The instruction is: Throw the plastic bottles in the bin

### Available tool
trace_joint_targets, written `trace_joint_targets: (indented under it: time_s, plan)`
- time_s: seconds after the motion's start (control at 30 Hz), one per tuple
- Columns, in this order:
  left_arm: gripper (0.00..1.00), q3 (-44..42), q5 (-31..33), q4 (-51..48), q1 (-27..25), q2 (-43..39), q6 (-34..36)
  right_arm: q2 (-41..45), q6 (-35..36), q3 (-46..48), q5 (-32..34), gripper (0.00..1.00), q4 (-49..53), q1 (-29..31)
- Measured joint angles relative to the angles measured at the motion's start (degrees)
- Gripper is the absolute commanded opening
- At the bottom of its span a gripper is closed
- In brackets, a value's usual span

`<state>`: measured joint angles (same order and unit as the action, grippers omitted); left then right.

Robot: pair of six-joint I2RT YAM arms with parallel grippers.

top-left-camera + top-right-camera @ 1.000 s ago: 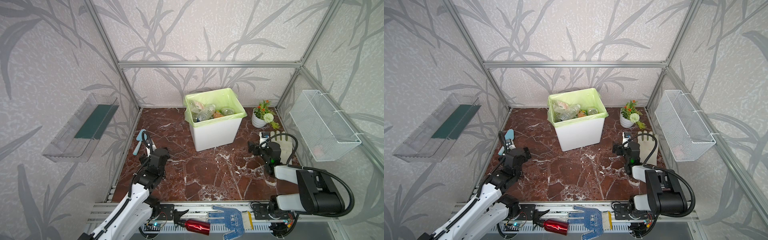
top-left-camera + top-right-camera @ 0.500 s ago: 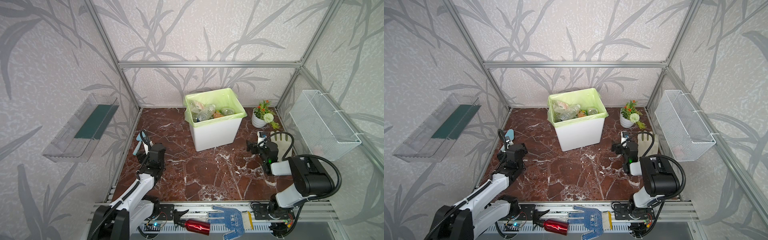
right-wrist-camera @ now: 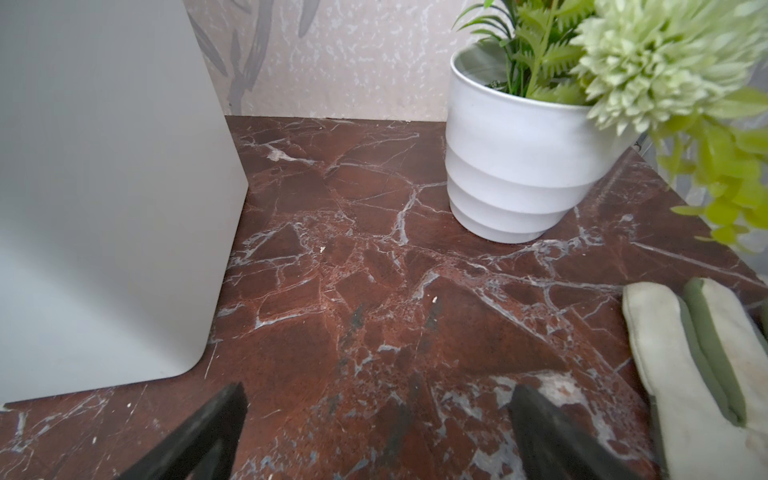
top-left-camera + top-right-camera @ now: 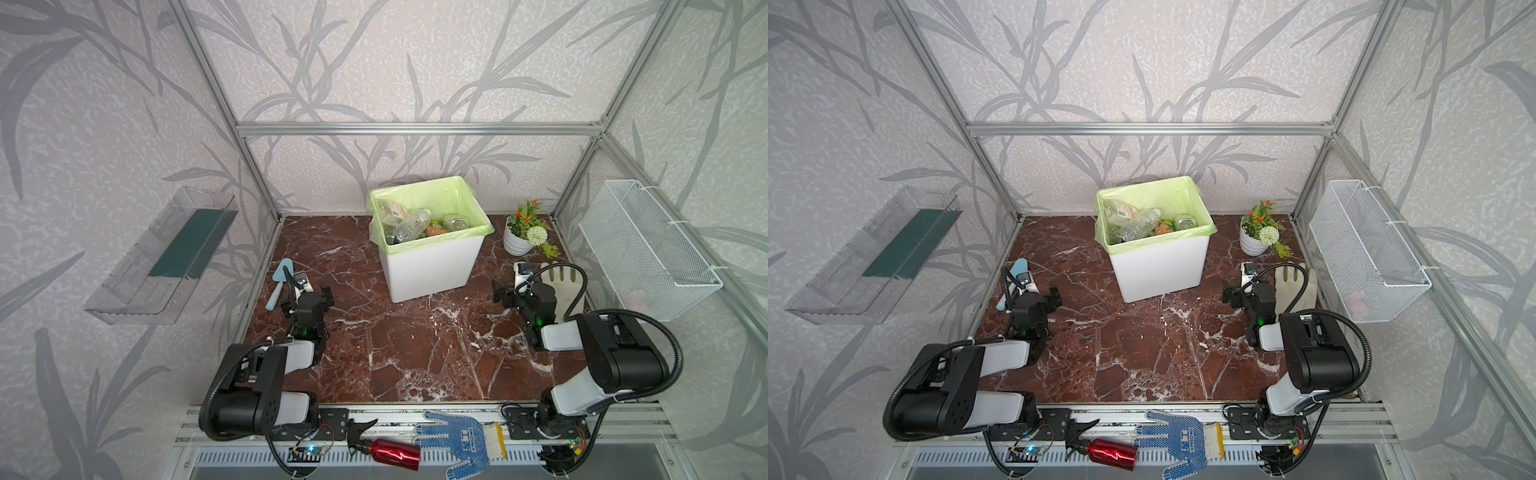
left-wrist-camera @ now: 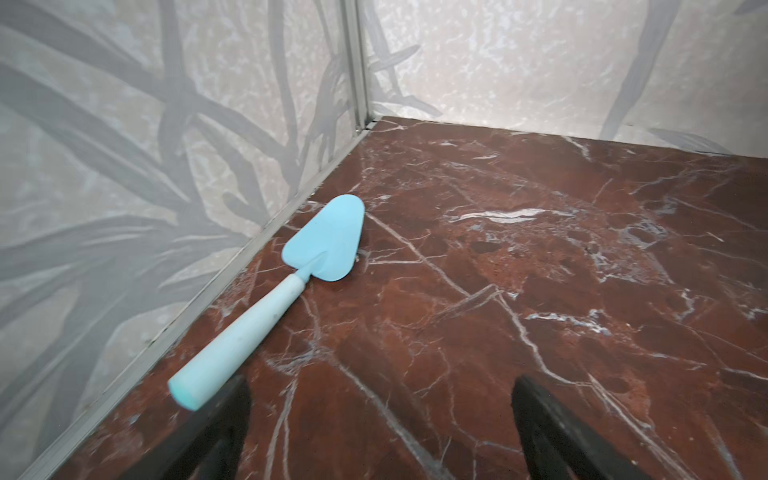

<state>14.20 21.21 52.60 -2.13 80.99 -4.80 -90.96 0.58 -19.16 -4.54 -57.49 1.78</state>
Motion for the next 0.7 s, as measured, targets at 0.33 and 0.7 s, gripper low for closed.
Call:
trace_joint_targets:
  time_s: [0.33,0.7]
  plan:
    - [0.99,5.44,-1.36,3.28,0.31,8.7,0.81,0.0,0.11,0.0,0.0,0.99,-0.02,0.0]
    - [0.99,5.7,-0.72,4.42,-0.13,9.14,1.29,0.0,0.13,0.0,0.02,0.99,-0.02,0.0]
